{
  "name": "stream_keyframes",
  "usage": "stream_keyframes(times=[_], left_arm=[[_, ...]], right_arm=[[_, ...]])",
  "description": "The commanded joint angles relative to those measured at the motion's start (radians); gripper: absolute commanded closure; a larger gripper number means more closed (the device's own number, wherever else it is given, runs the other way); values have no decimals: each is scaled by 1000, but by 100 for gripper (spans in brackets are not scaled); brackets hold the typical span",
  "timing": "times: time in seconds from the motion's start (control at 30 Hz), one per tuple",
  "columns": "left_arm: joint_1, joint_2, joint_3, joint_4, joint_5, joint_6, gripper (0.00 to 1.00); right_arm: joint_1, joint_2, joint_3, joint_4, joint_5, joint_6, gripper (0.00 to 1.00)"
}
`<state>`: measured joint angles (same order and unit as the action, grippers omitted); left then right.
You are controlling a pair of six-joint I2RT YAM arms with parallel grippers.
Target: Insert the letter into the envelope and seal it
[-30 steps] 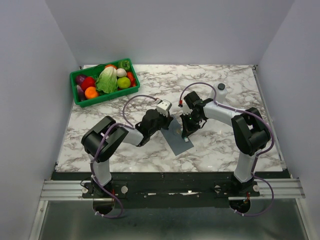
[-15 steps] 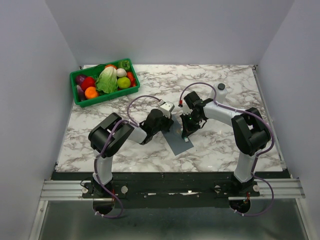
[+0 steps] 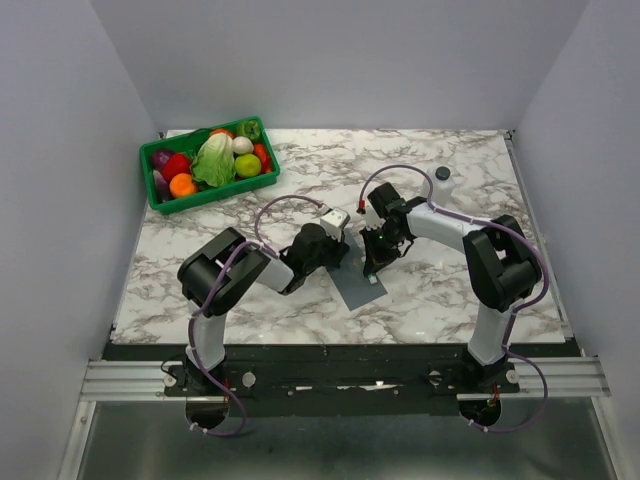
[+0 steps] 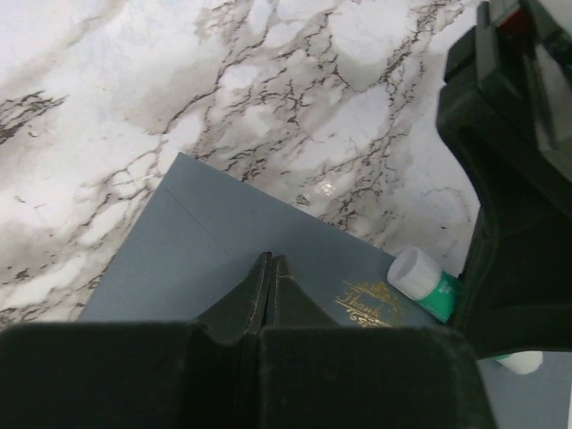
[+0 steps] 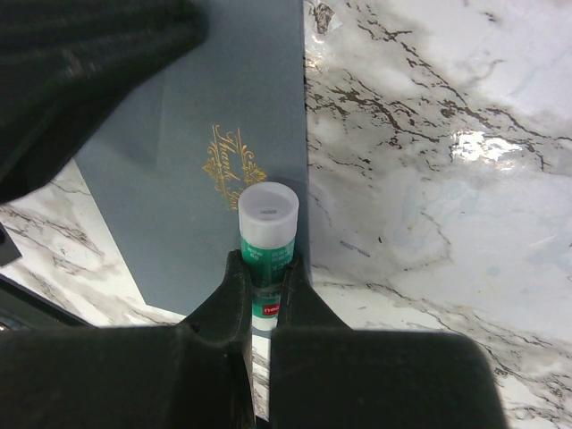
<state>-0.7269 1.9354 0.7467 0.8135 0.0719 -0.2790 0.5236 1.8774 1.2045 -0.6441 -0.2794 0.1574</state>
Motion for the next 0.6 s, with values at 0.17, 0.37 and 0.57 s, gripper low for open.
stream_keyframes(times=[0.17,0.37,0.57], left_arm=[[-62,2,-61,-77,29,-40,100],[-65,-30,-119,-50,9,-77,100],[-77,-42,-147,-45,-3,-84,100]], right_arm=[[6,58,-51,57,37,-4,99],[6,58,-51,57,40,-2,99],[6,60,-51,58,37,1,99]])
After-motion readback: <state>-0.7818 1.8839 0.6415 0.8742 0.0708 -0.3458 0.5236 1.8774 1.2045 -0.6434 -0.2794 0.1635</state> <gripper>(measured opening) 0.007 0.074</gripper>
